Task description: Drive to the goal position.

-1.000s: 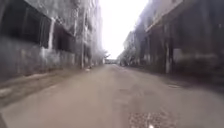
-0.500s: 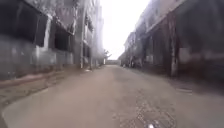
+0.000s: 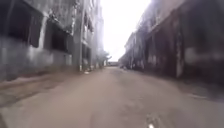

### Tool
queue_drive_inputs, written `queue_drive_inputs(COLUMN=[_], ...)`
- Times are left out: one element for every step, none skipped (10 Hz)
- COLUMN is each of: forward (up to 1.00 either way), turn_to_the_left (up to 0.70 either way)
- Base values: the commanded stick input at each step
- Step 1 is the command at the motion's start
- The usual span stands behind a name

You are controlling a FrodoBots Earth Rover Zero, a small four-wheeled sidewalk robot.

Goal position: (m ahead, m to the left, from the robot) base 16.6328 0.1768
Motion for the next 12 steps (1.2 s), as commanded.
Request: queue_drive_inputs(forward=[0.7,0.7,0.7,0.7,0.7,0.7,0.7,0.7,0.7,0.7,0.7,0.7], turn_to_the_left=[0.0,0.0,0.0,0.0,0.0,0.0,0.0,0.0,0.0,0.0,0.0,0.0])
